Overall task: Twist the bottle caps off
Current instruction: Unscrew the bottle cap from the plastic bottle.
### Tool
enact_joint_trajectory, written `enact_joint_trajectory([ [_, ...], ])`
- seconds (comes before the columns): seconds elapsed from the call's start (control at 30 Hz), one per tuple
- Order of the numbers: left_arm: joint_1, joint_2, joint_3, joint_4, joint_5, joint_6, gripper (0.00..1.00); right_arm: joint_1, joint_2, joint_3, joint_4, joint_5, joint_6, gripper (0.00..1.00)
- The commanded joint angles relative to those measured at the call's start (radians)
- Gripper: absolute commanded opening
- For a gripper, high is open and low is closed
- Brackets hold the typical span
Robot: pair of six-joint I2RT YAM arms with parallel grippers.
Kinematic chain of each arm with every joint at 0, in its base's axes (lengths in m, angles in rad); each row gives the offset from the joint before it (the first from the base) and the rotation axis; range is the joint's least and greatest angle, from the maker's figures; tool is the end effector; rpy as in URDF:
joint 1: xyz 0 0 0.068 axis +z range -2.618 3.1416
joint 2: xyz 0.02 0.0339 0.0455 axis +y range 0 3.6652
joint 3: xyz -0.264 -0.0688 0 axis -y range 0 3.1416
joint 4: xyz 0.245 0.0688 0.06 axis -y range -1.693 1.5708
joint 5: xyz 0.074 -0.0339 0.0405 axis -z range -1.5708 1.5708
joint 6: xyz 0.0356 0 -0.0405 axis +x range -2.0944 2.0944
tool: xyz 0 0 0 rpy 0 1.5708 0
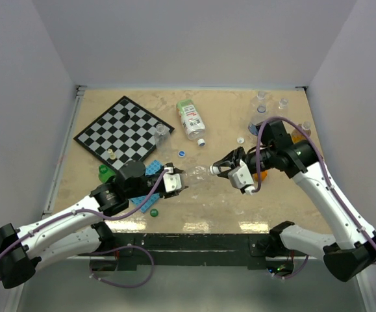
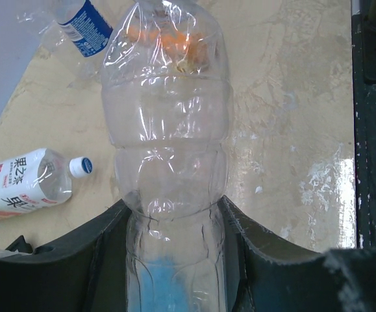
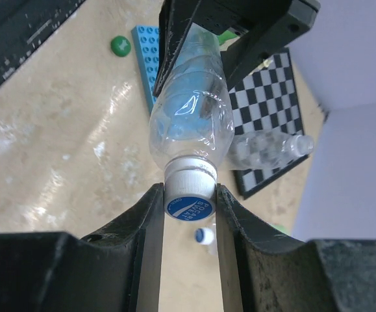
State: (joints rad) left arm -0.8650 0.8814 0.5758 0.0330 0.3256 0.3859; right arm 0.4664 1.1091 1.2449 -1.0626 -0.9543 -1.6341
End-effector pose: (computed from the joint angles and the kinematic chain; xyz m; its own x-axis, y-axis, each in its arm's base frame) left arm 0.1259 -0.1653 0.2717 0.1848 0.3329 -0.9247 0.9189 0.2750 0.2827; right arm 0.1600 0.1131 0.3668 0.7413 -0.2728 -0.6132 -0.6687 -0.3776 -0.6405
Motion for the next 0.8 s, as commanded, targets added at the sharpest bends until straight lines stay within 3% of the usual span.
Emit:
enact_joint_trajectory([
  [0.0, 0.021, 0.005, -0.004, -0.064, -0.051, -0.013, 0.01, -0.014, -0.015, 0.013, -0.036, 0.075, -0.282, 0.00],
  [0.27, 0.021, 0.004, -0.005, -0.064, -0.046, -0.015, 0.01, -0.014, -0.034, -0.010, -0.040, 0.089, -0.300, 0.02],
  [0.5, 0.020, 0.001, -0.005, -0.065, -0.043, -0.015, 0.01, -0.014, -0.051, -0.027, -0.013, 0.069, -0.188, 0.33],
  [0.77, 0.021, -0.004, -0.004, -0.065, -0.043, -0.015, 0.02, -0.014, -0.098, -0.012, 0.024, 0.080, 0.077, 0.71],
])
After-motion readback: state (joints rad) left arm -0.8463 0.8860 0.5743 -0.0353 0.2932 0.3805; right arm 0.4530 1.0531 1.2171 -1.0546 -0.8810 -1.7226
